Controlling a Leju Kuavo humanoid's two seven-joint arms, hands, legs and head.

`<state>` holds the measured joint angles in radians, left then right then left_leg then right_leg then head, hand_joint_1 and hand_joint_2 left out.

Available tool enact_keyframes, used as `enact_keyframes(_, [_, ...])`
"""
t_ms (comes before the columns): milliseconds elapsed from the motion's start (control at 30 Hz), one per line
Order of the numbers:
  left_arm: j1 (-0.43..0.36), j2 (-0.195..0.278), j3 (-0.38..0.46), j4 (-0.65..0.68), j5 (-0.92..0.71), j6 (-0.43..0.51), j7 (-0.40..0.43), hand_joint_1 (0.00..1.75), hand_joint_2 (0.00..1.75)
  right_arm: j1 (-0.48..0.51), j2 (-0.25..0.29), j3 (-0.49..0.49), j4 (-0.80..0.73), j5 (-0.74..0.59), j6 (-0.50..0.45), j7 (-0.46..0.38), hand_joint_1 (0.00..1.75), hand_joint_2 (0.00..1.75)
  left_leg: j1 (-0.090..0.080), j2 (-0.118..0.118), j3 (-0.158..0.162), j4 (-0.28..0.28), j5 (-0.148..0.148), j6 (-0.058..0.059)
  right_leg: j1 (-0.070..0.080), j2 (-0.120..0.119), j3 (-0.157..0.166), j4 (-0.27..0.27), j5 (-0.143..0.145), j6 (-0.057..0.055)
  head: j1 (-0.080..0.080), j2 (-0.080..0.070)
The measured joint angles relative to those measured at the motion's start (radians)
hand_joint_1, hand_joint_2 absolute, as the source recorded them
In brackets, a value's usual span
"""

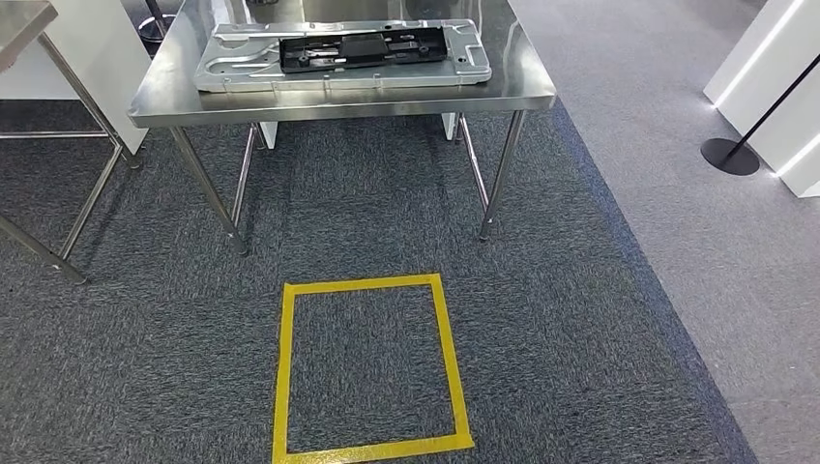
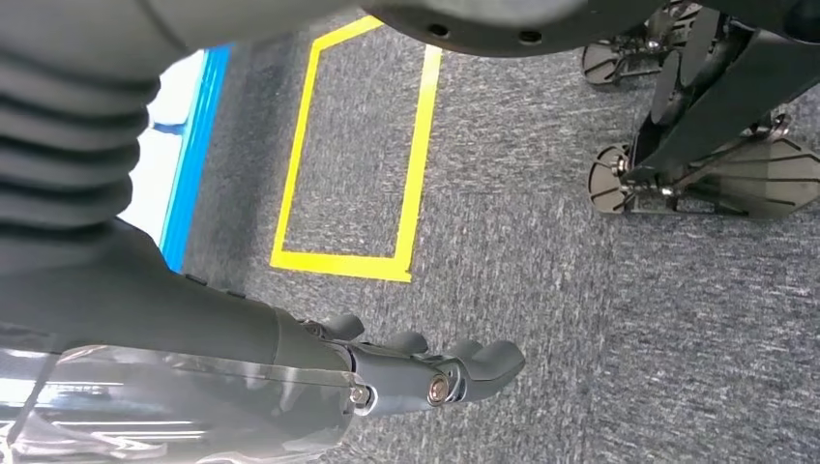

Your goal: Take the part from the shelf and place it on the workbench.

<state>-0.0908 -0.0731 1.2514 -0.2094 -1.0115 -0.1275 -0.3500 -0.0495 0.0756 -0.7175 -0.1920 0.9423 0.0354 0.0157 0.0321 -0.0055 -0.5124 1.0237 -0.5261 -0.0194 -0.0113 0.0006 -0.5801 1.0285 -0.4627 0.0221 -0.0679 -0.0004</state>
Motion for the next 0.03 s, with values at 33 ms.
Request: enact_keyframes(33, [0.000, 0.001, -0.002, 0.000, 0.003, 0.000, 0.002, 0.00, 1.75, 0.000, 0.000, 0.001, 0.000, -0.001, 0.000, 0.000, 0.00, 1.75, 0.000, 0.000, 0.000, 0.000, 0.000, 0.000, -0.001, 0.000, 0.000, 0.000, 0.000, 0.001, 0.000, 0.000])
